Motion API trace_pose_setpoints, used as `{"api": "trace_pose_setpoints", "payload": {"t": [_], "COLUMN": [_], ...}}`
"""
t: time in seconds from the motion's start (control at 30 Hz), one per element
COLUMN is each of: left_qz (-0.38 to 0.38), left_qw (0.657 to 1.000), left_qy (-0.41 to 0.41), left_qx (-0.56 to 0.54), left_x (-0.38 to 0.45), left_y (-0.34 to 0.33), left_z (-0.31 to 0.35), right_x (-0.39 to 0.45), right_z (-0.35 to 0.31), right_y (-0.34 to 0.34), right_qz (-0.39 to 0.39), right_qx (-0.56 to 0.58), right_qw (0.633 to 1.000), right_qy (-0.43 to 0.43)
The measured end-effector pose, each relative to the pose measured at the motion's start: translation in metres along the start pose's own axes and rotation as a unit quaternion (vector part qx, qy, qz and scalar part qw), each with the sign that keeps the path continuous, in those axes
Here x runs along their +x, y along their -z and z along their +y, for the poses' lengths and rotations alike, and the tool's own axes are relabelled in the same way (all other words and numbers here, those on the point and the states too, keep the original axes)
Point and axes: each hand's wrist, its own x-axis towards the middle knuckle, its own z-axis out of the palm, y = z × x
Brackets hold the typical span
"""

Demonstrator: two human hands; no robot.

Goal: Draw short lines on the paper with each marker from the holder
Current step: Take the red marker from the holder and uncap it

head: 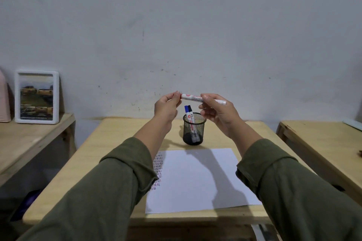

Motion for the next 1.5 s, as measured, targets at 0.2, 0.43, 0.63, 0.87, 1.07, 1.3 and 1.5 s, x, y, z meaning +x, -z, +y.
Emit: {"api": "trace_pose_setpoints", "payload": {"t": [0.2,0.43,0.63,0.87,1.07,1.3,1.5], "left_qz": [-0.049,-0.041,0.005,0.054,0.037,-0.033,0.011], "left_qw": [0.998,0.989,0.990,0.990,0.986,0.974,0.985], "left_qy": [0.002,-0.002,0.015,0.047,0.058,0.029,0.027], "left_qx": [-0.043,-0.140,-0.137,-0.118,-0.152,-0.221,-0.170], "left_x": [-0.003,0.003,0.008,0.013,0.015,0.022,0.021], "left_y": [0.001,0.002,-0.002,-0.003,0.000,0.007,0.006], "left_z": [0.003,0.000,0.000,-0.003,-0.002,-0.006,0.000], "right_x": [0.001,0.007,0.012,0.017,0.020,0.025,0.027], "right_z": [0.002,0.007,0.010,0.015,0.016,0.011,0.014], "right_y": [-0.021,-0.023,-0.022,-0.021,-0.026,-0.038,-0.037], "right_qz": [0.002,-0.012,-0.022,-0.028,-0.032,-0.034,-0.039], "right_qx": [0.105,0.125,0.105,0.076,0.075,0.135,0.123], "right_qw": [0.994,0.992,0.994,0.996,0.997,0.990,0.992], "right_qy": [0.004,0.015,0.029,0.030,0.014,-0.017,0.003]}}
